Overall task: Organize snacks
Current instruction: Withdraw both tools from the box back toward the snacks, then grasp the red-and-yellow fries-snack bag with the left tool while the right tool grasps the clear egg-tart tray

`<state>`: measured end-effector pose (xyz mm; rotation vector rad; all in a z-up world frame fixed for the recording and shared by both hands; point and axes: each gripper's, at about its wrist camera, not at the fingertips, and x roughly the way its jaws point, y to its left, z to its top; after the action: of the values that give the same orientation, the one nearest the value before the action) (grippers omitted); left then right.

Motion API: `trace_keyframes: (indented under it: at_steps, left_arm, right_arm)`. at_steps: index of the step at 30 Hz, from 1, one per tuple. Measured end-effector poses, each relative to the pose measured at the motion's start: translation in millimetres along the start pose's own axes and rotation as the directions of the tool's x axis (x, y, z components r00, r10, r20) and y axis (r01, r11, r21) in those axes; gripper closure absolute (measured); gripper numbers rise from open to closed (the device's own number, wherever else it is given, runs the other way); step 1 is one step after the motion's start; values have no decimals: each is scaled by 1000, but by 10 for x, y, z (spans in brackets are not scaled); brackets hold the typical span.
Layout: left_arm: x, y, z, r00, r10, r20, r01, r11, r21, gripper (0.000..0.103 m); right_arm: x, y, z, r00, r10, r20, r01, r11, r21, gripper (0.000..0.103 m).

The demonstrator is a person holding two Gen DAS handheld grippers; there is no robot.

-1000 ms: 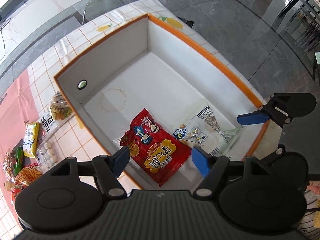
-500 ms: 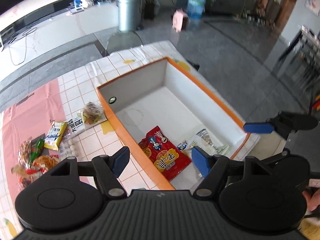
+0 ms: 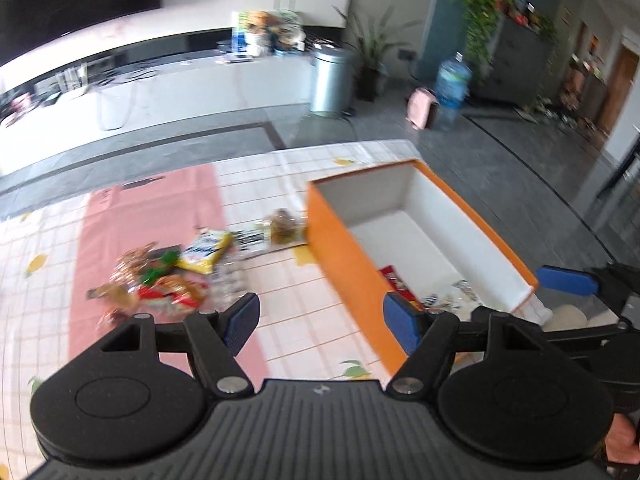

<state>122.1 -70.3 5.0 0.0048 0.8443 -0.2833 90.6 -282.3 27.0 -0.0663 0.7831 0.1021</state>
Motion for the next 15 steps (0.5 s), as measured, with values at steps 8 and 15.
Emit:
trace_keyframes:
  at_steps: [8,15]
  left_arm:
    - [-238,489,-325,992,81,92,-73,993,-89,20]
    - [-267,884,-594,980,94,173,-67,986,-152,20]
  right_arm:
    - [-67,458,-168,993,19,112,-23,999,37,19]
    - [121,807,-324,980,22,196,-32,999,44,19]
